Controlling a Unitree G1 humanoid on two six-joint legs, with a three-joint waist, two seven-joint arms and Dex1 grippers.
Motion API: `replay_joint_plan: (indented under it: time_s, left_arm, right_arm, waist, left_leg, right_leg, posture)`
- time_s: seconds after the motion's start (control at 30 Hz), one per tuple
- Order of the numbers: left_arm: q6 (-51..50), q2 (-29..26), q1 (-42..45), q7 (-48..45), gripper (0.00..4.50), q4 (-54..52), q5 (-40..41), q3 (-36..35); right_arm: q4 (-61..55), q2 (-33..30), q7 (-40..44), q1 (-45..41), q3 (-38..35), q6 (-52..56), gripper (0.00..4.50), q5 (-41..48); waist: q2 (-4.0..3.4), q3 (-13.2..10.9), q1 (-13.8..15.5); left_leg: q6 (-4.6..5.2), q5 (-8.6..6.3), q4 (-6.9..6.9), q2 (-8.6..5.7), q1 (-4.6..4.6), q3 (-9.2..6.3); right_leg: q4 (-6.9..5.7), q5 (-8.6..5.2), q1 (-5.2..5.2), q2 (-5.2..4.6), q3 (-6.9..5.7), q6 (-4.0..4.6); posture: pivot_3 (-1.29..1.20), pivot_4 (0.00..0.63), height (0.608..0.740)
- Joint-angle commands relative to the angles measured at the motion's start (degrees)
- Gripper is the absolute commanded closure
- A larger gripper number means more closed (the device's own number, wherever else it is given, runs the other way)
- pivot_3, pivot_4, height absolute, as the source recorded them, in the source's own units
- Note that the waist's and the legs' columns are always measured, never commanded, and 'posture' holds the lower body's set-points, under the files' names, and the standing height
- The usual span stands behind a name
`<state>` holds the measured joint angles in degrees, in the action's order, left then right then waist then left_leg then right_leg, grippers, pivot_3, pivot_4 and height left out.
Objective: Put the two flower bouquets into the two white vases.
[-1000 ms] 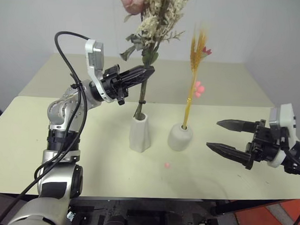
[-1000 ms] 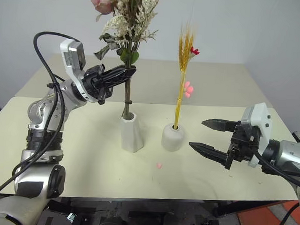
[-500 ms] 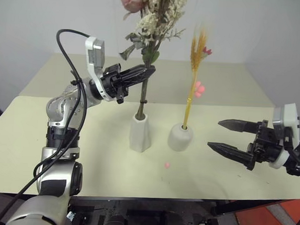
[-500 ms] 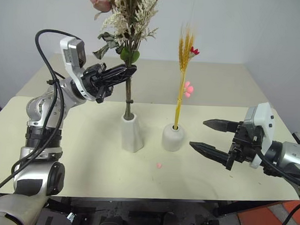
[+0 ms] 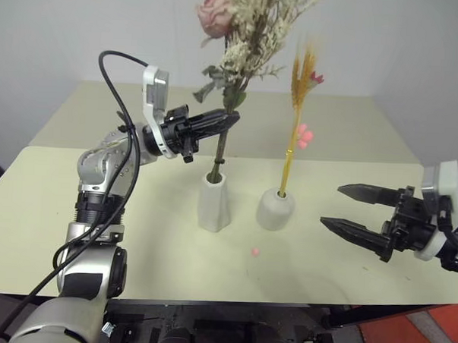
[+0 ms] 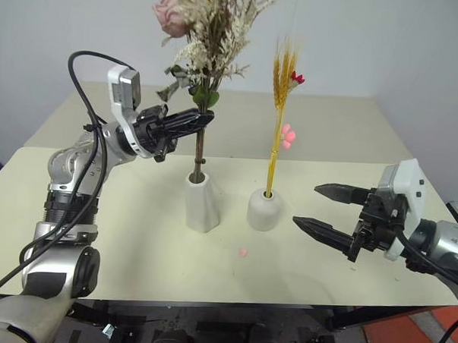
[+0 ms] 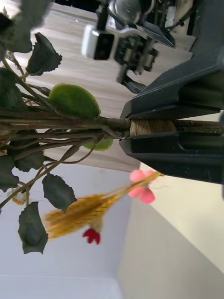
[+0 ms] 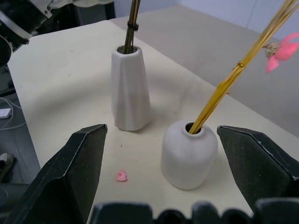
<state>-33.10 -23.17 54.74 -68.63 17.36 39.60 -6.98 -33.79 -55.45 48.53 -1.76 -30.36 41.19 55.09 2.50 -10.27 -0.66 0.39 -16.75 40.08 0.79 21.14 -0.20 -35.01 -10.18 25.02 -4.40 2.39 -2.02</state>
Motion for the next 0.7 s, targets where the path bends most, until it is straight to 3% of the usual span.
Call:
replay_joint_plan:
  time_s: [0.03, 0.7]
  left_arm:
    - [1.7, 0.6, 0.4, -0.4, 4.38, 0.1, -0.5, 0.2]
    - [-1.2, -1.7, -5.9, 1.8, 4.38, -6.2, 0.9, -1.1]
  right_arm:
    - [-1.5, -0.9, -0.3, -0.1, -3.1, 0.2, 0.0, 1.3]
    - [-0.1, -1.2, -0.4, -1.5, -2.5, 0.0, 0.0, 1.5]
  waist:
    - [0.0, 0.0, 0.0]
    - [-0.01, 0.0, 0.0]
  left_leg:
    - [0.0, 0.0, 0.0, 0.0, 0.0, 0.0]
    - [0.0, 0.0, 0.0, 0.01, -0.03, 0.0]
  right_leg:
    - [-0.01, 0.0, 0.0, 0.0, 0.0, 0.0]
    - [-0.03, 0.0, 0.0, 0.0, 0.02, 0.0]
  posture:
    - [0.0, 0.15, 0.74]
    - [0.0, 0.15, 0.74]
